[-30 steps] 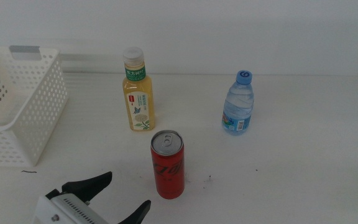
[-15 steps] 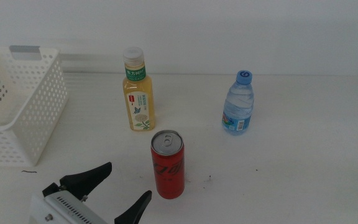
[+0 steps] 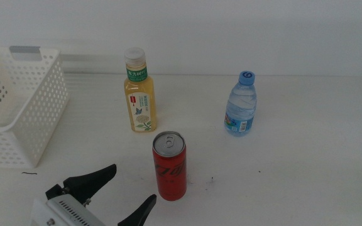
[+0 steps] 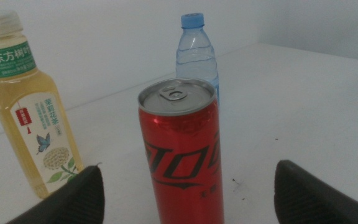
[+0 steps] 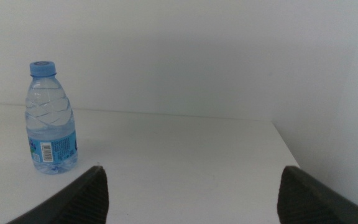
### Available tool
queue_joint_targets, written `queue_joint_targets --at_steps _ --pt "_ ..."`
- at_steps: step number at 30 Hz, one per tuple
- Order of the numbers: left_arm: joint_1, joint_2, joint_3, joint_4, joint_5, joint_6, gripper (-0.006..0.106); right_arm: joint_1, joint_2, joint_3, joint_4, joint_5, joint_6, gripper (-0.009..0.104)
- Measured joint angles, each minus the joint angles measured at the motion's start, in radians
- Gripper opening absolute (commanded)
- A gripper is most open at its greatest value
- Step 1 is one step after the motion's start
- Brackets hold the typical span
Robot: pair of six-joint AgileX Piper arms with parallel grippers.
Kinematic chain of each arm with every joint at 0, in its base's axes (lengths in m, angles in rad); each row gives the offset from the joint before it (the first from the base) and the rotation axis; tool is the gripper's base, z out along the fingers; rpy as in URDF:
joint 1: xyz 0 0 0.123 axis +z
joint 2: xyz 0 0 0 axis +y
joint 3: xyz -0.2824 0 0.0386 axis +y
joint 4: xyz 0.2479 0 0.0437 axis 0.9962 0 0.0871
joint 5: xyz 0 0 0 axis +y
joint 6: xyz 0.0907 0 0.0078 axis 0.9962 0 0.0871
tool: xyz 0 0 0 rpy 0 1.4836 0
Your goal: Use arms to grab the bottles and put them into the dustbin to the left of the table.
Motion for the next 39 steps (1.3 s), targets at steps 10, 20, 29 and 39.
queue_joint_targets --at_steps 10,20,29,39 --pt "0.054 0.143 -0.079 0.053 0.002 -0.039 0.094 0.0 0.0 0.0 0.0 0.0 0.0 0.081" --pt "0.127 0.361 -0.223 0.141 -0.022 -0.135 0.094 0.0 0.0 0.0 0.0 0.0 0.0 0.081" --pt "0.127 0.506 -0.383 0.128 -0.028 -0.135 0.094 0.0 0.0 0.0 0.0 0.0 0.0 0.081" --pt "0.127 0.609 -0.482 0.081 -0.03 -0.149 0.093 0.0 0.0 0.0 0.0 0.0 0.0 0.081"
